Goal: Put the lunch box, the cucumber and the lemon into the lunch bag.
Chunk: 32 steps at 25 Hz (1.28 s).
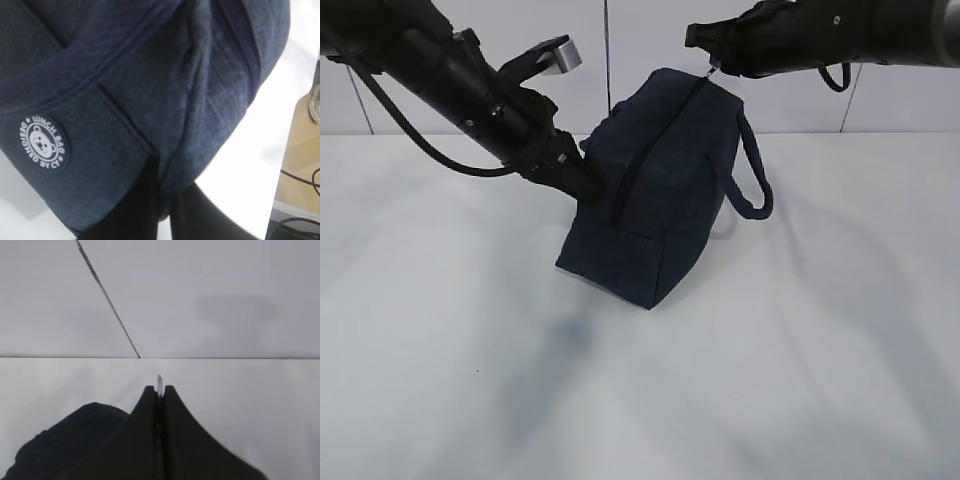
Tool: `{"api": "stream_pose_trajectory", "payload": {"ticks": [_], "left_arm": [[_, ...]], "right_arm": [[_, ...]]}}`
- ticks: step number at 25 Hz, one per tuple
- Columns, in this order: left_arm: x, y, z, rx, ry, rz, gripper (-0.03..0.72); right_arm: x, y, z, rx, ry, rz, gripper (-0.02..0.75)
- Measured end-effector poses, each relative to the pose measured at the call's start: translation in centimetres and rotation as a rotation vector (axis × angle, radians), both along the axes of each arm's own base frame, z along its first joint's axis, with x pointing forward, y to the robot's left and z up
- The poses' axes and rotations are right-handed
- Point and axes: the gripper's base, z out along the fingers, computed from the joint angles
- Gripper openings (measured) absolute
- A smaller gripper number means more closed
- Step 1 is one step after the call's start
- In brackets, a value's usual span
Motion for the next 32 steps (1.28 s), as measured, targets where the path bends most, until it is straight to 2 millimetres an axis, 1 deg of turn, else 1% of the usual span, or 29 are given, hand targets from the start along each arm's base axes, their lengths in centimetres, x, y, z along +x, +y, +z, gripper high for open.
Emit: {"api": "stream_pose_trajectory", "payload": {"ticks": [3,6,9,12,14,17,19,21,23,27,32], "left_arm": [[0.0,0.0,0.0,0.000,0.001,0.000,0.000],[-0.1,0.0,0.0,0.006,0.006,-0.010,0.000],[-0.2,0.1,0.0,0.008,0.022,-0.003,0.000],[-0.1,0.0,0.0,0.007,0.055,0.041,0.006],[-0.1,0.0,0.0,0.007,0.078,0.064,0.029],[-0.1,0.1,0.0,0.008,0.098,0.084,0.115],[-0.3,0.2,0.8,0.007,0.097,0.098,0.205],[-0.6,0.4,2.0,-0.002,0.084,0.111,0.276],[-0.9,0.6,3.1,0.003,0.076,0.135,0.316],[-0.4,0.8,4.6,0.038,0.045,0.175,0.337],[0.5,0.6,7.8,0.000,-0.059,0.183,0.339]], "right_arm": [[1.0,-0.4,-0.9,-0.025,0.019,-0.003,0.018],[1.4,-0.7,-1.9,-0.072,0.054,0.006,0.018],[1.4,-0.7,-2.0,-0.088,0.066,0.011,0.018],[1.3,-0.8,-1.5,-0.092,0.057,0.013,0.018],[1.1,-0.8,-1.0,-0.091,0.052,0.013,0.018],[0.9,-0.9,-0.6,-0.093,0.062,0.014,0.018],[0.7,-0.9,-0.7,-0.100,0.079,0.017,0.018],[0.7,-1.0,-0.8,-0.102,0.090,0.016,0.018],[0.7,-1.0,-0.8,-0.102,0.090,0.016,0.018],[0.6,-1.0,-0.5,-0.102,0.089,0.016,0.018],[0.5,-0.9,-0.5,-0.103,0.098,0.019,0.018]]}}
